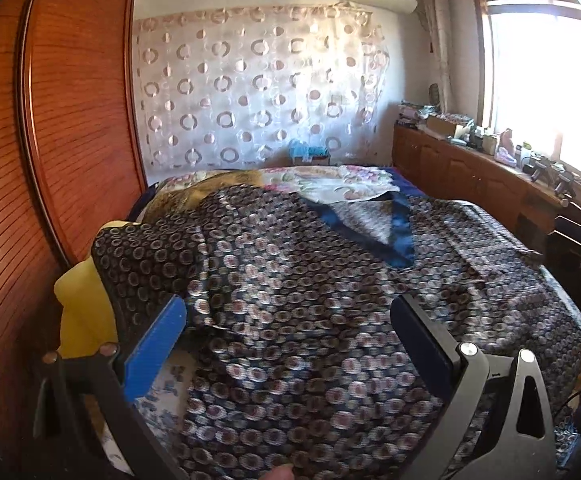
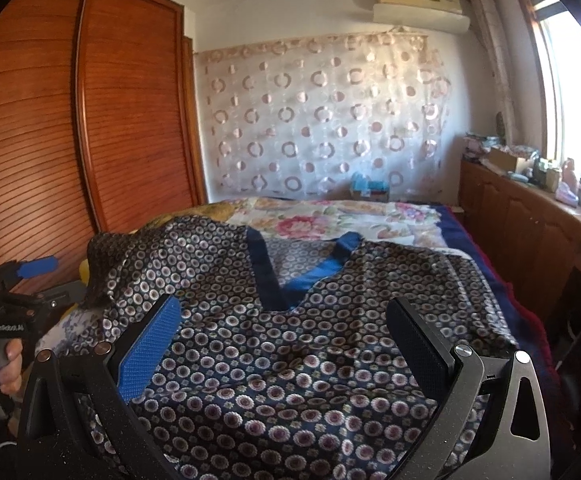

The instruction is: Fold small clothes

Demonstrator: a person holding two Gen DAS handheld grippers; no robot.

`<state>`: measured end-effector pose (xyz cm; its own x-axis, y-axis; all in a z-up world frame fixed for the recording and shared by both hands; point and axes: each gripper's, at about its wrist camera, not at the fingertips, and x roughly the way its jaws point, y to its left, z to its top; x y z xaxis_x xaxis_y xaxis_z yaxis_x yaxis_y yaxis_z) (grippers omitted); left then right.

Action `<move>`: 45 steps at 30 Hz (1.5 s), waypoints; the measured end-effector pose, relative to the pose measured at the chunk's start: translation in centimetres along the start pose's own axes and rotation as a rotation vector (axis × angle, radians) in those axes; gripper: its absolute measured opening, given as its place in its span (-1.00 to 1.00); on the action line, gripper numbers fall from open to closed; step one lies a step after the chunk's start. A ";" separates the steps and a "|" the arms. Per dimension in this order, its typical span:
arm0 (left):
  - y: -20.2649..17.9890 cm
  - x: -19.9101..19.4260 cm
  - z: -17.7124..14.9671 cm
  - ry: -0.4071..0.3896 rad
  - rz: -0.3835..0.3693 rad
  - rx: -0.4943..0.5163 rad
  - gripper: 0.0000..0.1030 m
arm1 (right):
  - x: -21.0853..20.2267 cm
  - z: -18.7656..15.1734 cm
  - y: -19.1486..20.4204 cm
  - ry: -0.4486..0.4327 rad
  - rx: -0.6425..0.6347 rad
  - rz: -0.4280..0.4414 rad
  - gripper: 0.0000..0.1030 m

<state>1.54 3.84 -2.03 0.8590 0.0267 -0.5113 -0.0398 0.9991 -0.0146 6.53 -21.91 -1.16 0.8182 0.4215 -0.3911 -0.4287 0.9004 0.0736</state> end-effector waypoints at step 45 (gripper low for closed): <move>21.0 12.9 3.9 0.140 0.127 -0.125 -0.84 | 16.4 -0.1 2.4 0.265 -0.077 0.218 0.94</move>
<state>13.78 25.28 -5.57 0.7644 0.1384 -0.6297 -0.2136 0.9759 -0.0447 18.85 -12.90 -7.48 0.5806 0.5511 -0.5992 -0.6181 0.7775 0.1162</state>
